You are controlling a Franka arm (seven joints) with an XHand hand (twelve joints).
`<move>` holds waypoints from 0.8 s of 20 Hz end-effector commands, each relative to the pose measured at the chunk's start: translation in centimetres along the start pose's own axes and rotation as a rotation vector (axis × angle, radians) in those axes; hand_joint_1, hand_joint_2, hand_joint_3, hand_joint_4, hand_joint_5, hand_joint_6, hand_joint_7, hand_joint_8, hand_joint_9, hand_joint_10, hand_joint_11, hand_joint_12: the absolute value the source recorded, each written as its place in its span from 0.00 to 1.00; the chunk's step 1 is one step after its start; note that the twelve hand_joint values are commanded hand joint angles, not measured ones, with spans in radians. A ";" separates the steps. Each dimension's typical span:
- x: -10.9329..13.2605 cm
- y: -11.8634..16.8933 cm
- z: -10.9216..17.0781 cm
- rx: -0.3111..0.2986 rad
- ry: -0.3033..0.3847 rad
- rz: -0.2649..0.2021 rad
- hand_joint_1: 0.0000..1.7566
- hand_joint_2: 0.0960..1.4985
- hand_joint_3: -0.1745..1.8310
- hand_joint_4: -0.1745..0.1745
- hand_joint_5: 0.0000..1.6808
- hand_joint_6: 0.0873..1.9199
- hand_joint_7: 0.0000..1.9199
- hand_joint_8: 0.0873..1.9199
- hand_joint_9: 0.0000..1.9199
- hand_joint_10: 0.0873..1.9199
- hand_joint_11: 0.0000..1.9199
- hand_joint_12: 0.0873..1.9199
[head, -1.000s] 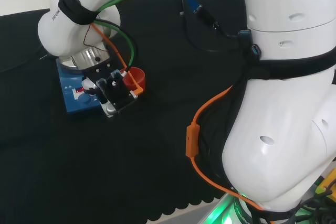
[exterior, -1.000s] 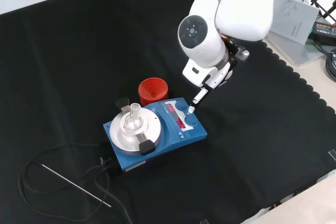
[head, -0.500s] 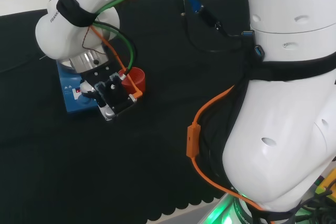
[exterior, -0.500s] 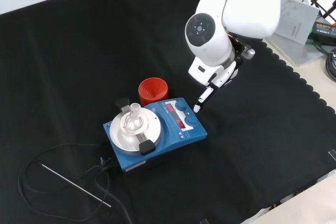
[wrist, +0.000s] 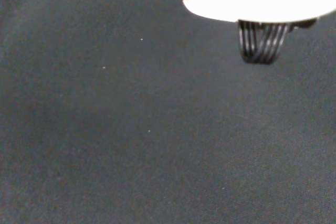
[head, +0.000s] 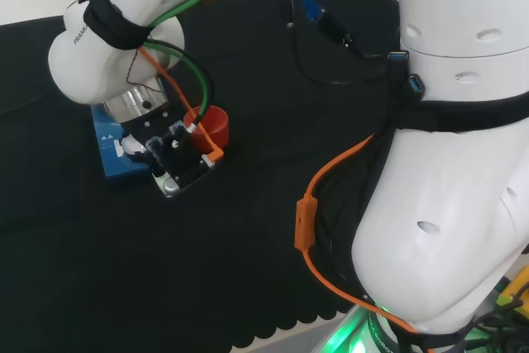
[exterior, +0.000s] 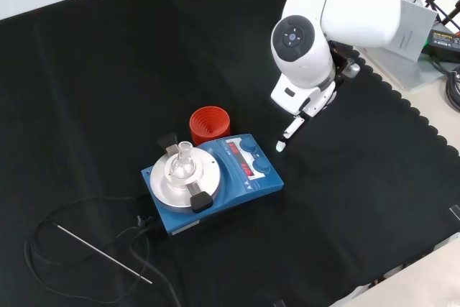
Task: Turn on the heater.
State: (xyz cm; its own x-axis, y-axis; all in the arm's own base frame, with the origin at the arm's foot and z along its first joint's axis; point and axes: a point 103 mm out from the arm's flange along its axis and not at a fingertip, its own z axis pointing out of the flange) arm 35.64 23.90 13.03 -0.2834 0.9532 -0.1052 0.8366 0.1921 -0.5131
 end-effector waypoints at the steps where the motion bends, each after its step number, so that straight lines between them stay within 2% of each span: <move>1: 0.7 -0.2 0.0 0.002 -0.018 -0.005 0.93 0.28 0.73 0.37 0.02 0.23 0.94 0.74 0.95 0.73 0.83 0.77; 9: 1.3 0.3 0.2 0.007 -0.029 -0.014 0.93 0.28 0.73 0.37 0.02 0.23 0.94 0.75 0.95 0.73 0.83 0.77; 16: 1.2 0.9 -0.2 0.012 -0.030 -0.002 0.93 0.28 0.73 0.37 0.02 0.23 0.94 0.74 0.95 0.73 0.83 0.77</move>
State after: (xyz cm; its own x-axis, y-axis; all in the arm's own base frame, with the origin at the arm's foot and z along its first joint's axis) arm 35.89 25.31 12.66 -0.3027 0.9440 -0.1316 0.8323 0.1946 -0.5190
